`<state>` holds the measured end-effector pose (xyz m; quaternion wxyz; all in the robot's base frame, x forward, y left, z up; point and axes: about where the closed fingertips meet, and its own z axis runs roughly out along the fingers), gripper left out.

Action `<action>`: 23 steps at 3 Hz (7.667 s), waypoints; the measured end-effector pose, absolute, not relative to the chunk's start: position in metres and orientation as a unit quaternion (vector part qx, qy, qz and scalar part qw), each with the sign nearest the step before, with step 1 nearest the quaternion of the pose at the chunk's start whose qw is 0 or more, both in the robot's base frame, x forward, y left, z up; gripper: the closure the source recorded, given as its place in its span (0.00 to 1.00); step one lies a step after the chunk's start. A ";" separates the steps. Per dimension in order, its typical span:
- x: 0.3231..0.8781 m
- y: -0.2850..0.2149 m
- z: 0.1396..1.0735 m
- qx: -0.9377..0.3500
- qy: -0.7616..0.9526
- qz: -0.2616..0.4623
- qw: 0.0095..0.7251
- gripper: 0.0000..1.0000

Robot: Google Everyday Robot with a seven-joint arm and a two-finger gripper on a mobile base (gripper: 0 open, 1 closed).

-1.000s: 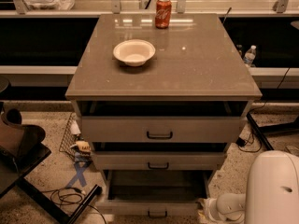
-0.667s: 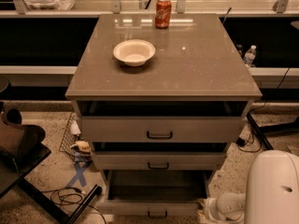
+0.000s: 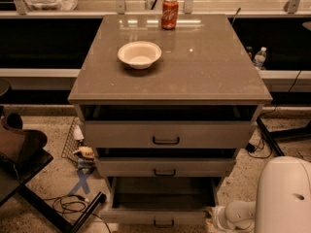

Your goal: Open bottom drawer

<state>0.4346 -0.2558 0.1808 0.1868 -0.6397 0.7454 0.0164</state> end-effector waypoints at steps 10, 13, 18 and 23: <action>0.432 -0.250 0.175 -0.642 0.746 0.021 0.178 0.41; 0.349 -0.281 0.161 -0.579 0.807 0.034 0.116 1.00; 0.348 -0.279 0.162 -0.579 0.807 0.035 0.115 0.35; 0.347 -0.270 0.160 -0.579 0.806 0.037 0.115 0.06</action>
Offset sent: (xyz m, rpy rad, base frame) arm -0.2486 -0.0156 -0.1422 0.2043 1.1663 0.8016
